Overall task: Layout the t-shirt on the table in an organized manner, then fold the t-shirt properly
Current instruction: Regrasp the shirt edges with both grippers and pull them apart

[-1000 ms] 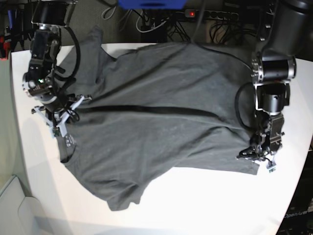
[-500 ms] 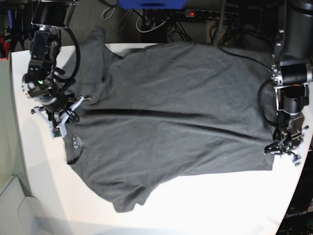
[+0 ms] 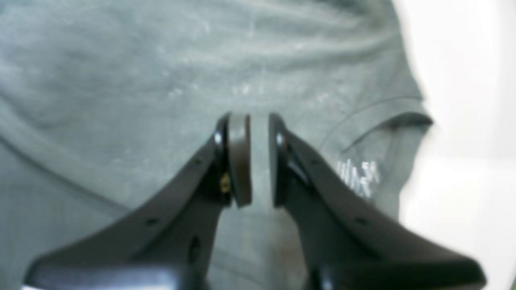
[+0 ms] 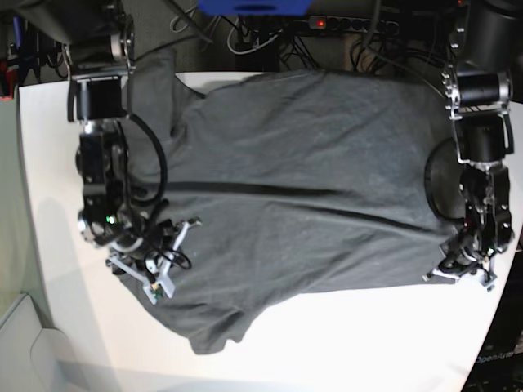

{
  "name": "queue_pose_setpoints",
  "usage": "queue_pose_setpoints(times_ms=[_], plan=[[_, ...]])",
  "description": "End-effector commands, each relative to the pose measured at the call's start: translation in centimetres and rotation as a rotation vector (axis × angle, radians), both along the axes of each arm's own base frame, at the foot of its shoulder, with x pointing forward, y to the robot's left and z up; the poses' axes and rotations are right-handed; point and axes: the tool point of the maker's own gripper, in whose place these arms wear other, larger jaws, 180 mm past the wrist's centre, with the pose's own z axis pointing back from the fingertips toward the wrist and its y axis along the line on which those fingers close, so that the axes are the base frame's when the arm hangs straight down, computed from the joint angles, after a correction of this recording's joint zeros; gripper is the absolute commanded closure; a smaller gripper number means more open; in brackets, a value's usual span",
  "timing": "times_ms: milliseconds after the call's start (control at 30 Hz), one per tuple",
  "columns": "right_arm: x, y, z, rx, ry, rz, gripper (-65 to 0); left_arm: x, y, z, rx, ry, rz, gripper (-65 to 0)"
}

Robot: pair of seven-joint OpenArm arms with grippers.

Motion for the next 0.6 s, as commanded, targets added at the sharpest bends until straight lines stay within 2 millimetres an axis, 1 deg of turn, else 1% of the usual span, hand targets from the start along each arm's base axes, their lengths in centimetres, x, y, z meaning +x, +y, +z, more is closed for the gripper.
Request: queue_pose_setpoints(times_ms=[0,67,100,133,200,267,333,400,433,500,567], plan=[[2.4,-0.5,1.9,0.002,-0.045,-0.012,-6.9,0.8,0.6,2.2,0.021,-0.053,-0.001,-0.1],[4.4,-0.2,1.7,0.016,-0.030,-0.008,-6.9,-0.6,-0.3,1.4,-0.003,-0.025,-0.024,-0.1],[5.3,0.0,1.6,0.027,-0.032,-0.004,-6.9,-1.5,-0.3,0.9,-0.011,-0.009,-0.027,-0.1],[6.0,0.1,1.7,0.034,-0.039,-0.002,-6.9,-2.3,-0.2,0.6,-0.018,-0.001,-0.022,-0.1],[7.4,0.6,1.5,0.052,-0.038,0.004,-6.9,-4.1,0.7,0.1,-0.030,0.004,0.010,-0.1],[8.3,0.5,0.9,0.068,-0.025,-0.002,-6.9,-6.0,1.4,-0.1,-0.041,0.011,0.032,-0.1],[8.6,1.1,-0.1,0.099,-0.005,-0.009,-6.9,-8.2,1.9,-0.7,-0.048,0.036,0.051,-0.1],[8.6,1.1,-1.1,0.121,0.007,-0.021,-6.9,-10.1,2.6,-1.0,-0.045,0.049,0.070,-0.1],[8.5,1.1,-1.6,0.132,0.008,-0.027,-6.9,-10.9,2.8,-0.9,-0.039,0.046,0.075,-0.1],[8.2,1.0,-2.5,0.147,0.016,-0.036,-6.9,-12.7,2.9,-1.1,-0.030,0.050,0.082,-0.1],[8.0,0.8,-3.1,0.151,0.021,-0.046,-6.9,-14.2,3.5,-0.7,-0.015,0.039,0.101,-0.1]])
